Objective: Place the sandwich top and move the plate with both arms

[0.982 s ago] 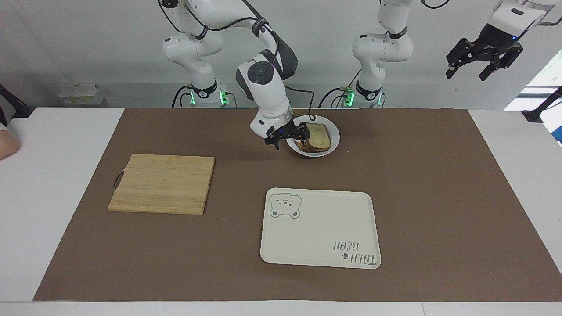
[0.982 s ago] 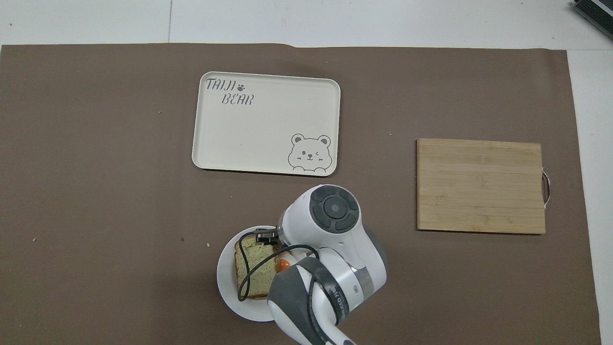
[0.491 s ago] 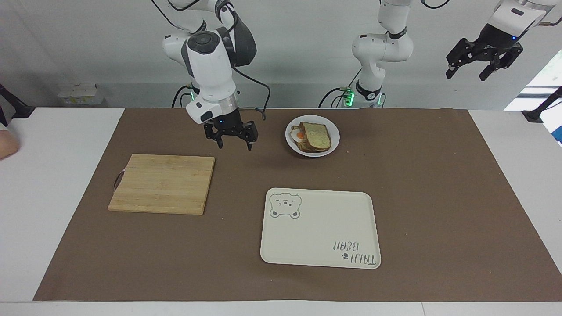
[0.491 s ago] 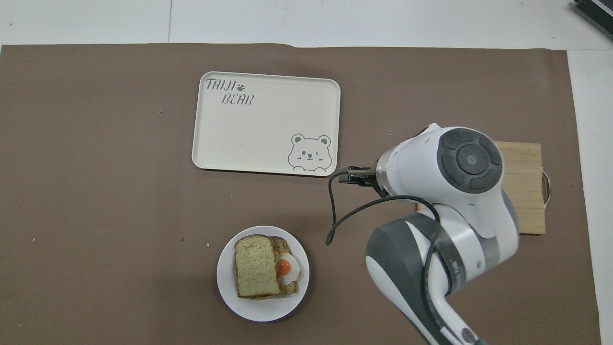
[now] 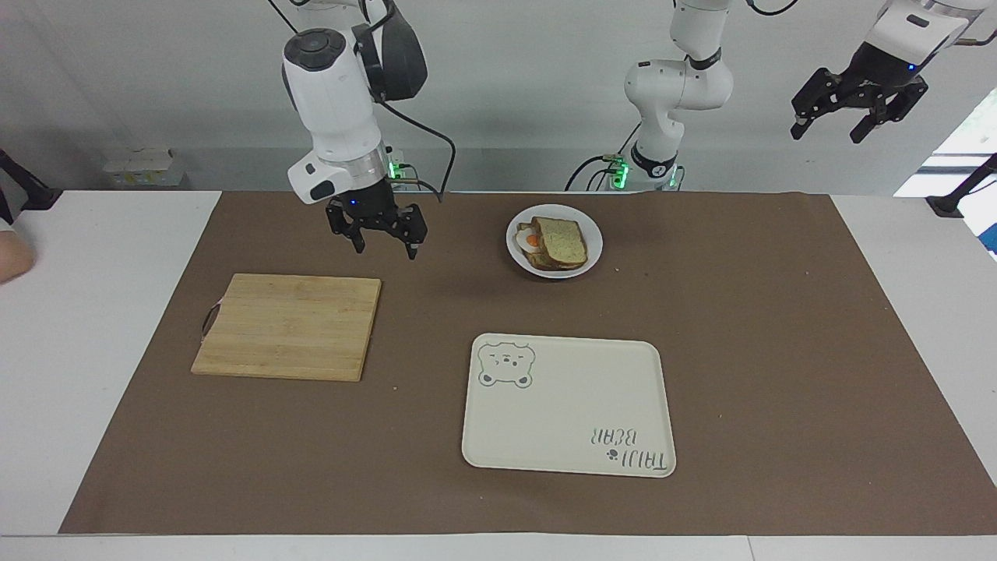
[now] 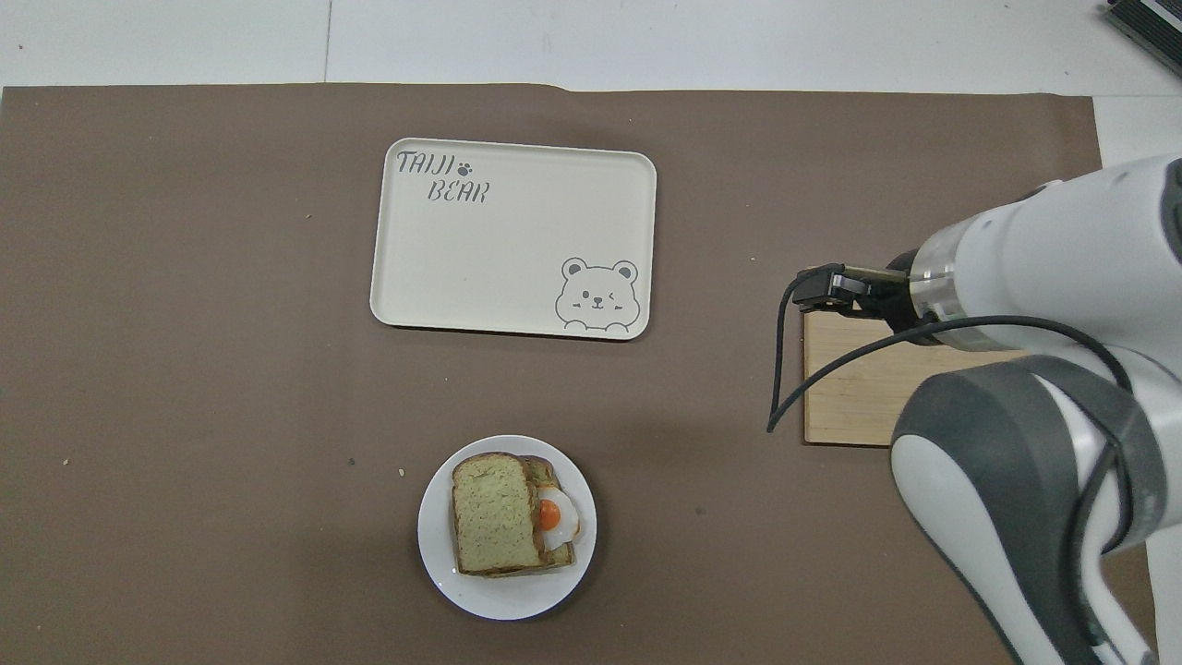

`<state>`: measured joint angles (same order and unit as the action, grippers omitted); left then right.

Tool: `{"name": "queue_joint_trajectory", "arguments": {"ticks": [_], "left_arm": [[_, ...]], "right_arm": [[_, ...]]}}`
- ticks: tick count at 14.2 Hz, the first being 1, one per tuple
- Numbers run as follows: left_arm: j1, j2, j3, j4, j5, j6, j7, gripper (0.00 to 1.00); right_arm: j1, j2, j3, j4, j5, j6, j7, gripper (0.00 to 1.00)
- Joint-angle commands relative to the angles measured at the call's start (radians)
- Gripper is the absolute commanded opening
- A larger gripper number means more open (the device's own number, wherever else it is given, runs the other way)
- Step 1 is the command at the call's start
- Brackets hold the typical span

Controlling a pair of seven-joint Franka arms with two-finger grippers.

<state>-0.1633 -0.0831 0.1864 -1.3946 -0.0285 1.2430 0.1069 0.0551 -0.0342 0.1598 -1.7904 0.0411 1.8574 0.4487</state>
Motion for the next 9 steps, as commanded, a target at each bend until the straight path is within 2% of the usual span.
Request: {"name": "queue_joint_trajectory", "arguments": {"ticks": [1,2,3,7,9], "left_arm": [[0.004,-0.026,-0.001,-0.021,-0.013,-0.01,-0.01,1.0],[0.004,-0.026,-0.001,-0.021,-0.013,-0.008,-0.012,1.0],[0.004,-0.027,-0.001,-0.023,-0.014,-0.008,-0.015,1.0],[-0.007,-0.035,-0.01,-0.04,-0.016,-0.002,-0.016,1.0],[-0.01,-0.069,-0.012,-0.092,-0.028,0.007,-0.013,1.0]], "right_arm": [[0.055,-0.042,-0.124,0.035,-0.021,-0.073,-0.089,1.0],[0.072,-0.047,-0.178,0.049,-0.021,-0.102,-0.144,1.0],[0.065,-0.055,-0.193,0.069,-0.021,-0.128,-0.189,1.0],[0.029,-0.061,-0.224,0.172,-0.023,-0.245,-0.3,1.0],[0.017,-0.061,-0.229,0.21,-0.042,-0.3,-0.341,1.0]]}}
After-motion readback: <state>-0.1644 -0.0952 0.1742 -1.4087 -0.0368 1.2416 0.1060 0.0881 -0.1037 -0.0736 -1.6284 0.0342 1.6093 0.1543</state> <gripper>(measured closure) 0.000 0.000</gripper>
